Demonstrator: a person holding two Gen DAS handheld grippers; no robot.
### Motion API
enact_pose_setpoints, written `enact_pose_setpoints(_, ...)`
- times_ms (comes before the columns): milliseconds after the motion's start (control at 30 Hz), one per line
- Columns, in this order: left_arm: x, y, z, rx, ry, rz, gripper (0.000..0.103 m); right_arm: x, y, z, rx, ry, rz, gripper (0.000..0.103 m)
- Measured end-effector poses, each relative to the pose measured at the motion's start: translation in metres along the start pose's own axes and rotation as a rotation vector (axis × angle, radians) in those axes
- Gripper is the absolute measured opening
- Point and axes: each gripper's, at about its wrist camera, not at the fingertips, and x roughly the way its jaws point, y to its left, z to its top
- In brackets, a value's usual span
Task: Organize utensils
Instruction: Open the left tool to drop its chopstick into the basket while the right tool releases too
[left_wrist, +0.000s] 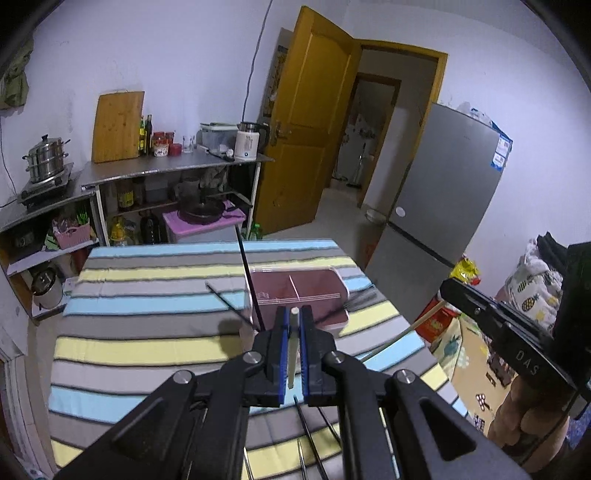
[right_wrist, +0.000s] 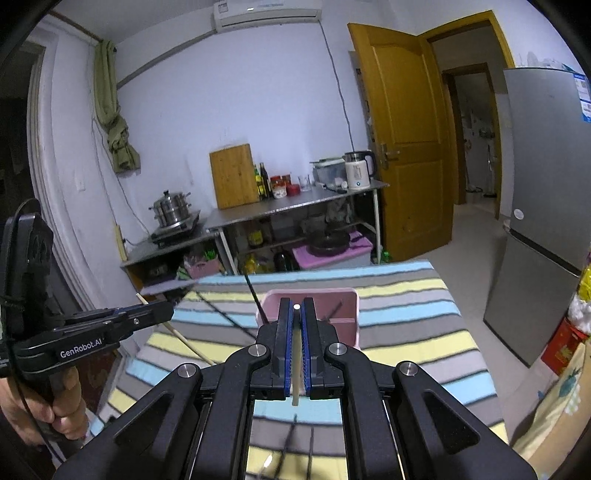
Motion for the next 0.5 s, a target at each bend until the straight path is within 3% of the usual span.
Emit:
enact_pose_setpoints(267, 0.005, 0.005, 0.038, -0.009, -0.062, -0.008, 0.006, 0.013, 0.003, 0.034, 0.017, -0.081, 0.001, 0.004)
enact_pose_setpoints(500, 0.027, 0.012, 0.047, -0.026, -0.064, -0.012, 0.006, 0.036, -0.001, 0.041, 0.035, -0.091, -0.003, 0.004)
